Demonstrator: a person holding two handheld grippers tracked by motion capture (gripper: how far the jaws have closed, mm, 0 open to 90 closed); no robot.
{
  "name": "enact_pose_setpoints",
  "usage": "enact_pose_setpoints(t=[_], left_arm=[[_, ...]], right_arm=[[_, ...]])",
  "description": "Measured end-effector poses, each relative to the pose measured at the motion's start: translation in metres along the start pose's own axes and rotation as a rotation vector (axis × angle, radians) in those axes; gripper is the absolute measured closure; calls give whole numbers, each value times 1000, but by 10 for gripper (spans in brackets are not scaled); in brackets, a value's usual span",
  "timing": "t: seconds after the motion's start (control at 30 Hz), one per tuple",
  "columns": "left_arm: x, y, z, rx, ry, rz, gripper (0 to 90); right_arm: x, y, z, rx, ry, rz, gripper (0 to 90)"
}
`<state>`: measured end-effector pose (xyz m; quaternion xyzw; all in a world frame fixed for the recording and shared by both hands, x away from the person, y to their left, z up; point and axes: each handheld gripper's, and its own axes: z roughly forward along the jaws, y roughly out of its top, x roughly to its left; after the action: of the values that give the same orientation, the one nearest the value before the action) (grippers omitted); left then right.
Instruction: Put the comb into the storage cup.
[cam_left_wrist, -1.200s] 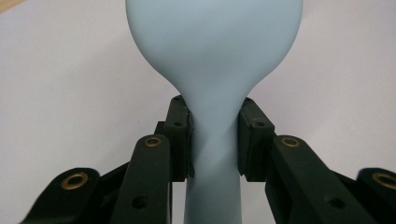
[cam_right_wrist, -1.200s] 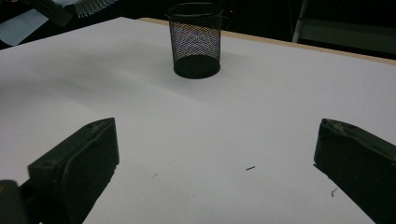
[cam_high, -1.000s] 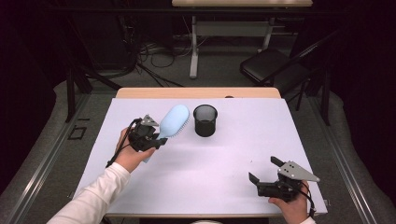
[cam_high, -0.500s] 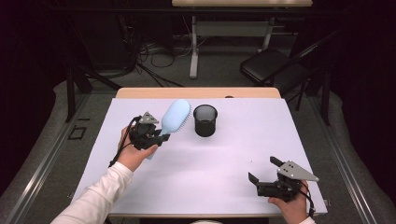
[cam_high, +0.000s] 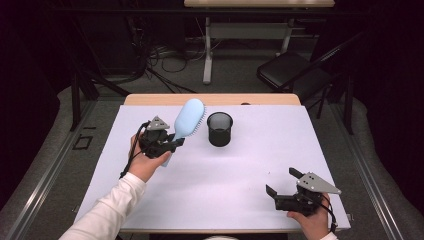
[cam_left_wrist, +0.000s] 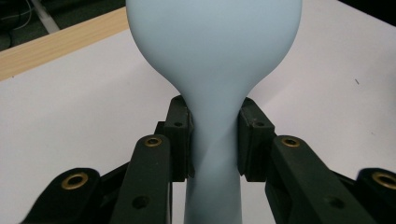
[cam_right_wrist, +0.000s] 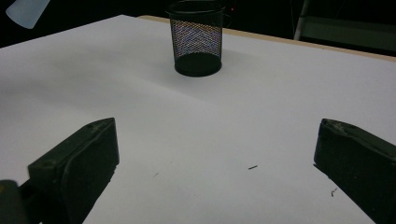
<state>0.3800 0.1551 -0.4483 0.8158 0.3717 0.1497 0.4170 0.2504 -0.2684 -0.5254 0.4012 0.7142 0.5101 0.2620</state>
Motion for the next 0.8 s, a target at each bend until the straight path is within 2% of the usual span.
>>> enact_pose_setpoints(t=[0.57, 0.8], left_arm=[[-9, 14, 5, -63, -20, -1, 700], [-10, 18, 9, -94, -15, -8, 699]], right_arm=[[-1, 0, 0, 6, -1, -5, 0], [-1, 0, 0, 7, 0, -6, 0]])
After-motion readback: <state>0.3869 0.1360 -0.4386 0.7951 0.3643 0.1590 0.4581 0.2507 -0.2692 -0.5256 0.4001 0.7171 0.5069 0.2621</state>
